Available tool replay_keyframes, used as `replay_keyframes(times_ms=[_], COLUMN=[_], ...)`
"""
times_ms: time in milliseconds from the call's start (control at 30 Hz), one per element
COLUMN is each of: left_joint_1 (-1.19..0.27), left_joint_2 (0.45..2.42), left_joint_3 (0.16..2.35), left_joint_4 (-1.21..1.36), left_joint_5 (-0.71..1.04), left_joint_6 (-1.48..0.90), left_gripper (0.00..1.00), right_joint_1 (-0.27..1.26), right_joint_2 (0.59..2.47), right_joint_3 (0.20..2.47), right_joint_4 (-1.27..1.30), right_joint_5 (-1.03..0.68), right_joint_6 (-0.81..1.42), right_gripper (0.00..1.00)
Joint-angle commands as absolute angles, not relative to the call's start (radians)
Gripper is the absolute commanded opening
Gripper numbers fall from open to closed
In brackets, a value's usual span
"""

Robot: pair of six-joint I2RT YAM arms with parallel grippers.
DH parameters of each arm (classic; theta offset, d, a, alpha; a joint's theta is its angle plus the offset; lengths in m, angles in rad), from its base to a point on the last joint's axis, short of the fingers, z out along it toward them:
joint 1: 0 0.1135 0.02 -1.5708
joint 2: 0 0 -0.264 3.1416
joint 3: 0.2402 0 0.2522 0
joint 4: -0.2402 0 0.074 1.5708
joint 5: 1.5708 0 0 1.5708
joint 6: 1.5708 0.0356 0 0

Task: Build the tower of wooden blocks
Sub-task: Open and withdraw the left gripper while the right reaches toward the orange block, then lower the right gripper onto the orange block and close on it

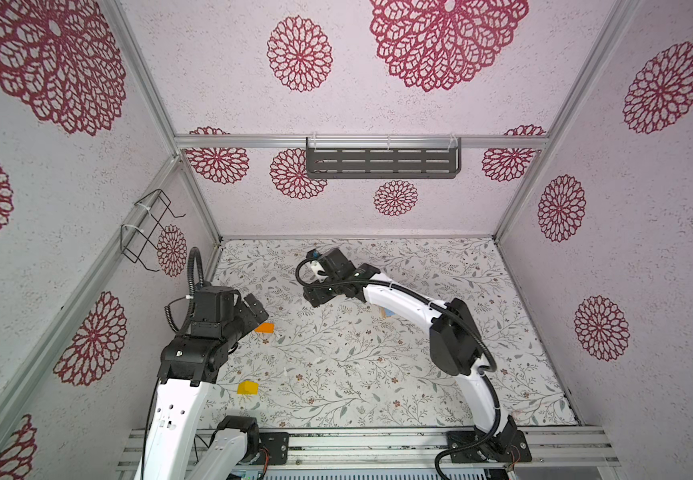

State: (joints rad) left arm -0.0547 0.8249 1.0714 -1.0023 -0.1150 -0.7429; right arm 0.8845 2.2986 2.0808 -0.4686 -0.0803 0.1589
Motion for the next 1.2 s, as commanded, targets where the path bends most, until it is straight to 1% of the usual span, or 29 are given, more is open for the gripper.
replay_keyframes(times_ms=[0,133,300,500,967,1167], left_joint_1=[-0.011,0.003,0.003,0.003,0.003,0.004], left_joint_2=[0.797,0.755,0.729,0.726,0.704,0.7], left_joint_3=[1.073,1.081,1.088,1.081,1.071,1.1], left_joint_4=[-1.053,-1.057,-1.057,-1.056,-1.064,-1.09], left_joint_5=[-0.063,-0.033,-0.021,-0.013,0.003,-0.008], left_joint_6=[-0.687,-0.684,-0.684,-0.673,-0.664,-0.657], left_gripper=[0.97,0.97,0.97,0.98,0.97,0.97], right_joint_1=[0.908,0.938,0.967,0.995,1.034,1.057], right_joint_2=[2.354,2.419,2.49,2.576,2.679,2.693], right_joint_3=[2.185,2.199,2.203,2.247,2.282,2.288], right_joint_4=[-0.465,-0.375,-0.264,-0.189,-0.087,-0.104], right_joint_5=[-0.179,-0.251,-0.279,-0.302,-0.25,-0.216], right_joint_6=[0.099,0.091,0.111,0.13,0.095,0.032], right_gripper=[0.86,0.86,0.86,0.86,0.86,0.8])
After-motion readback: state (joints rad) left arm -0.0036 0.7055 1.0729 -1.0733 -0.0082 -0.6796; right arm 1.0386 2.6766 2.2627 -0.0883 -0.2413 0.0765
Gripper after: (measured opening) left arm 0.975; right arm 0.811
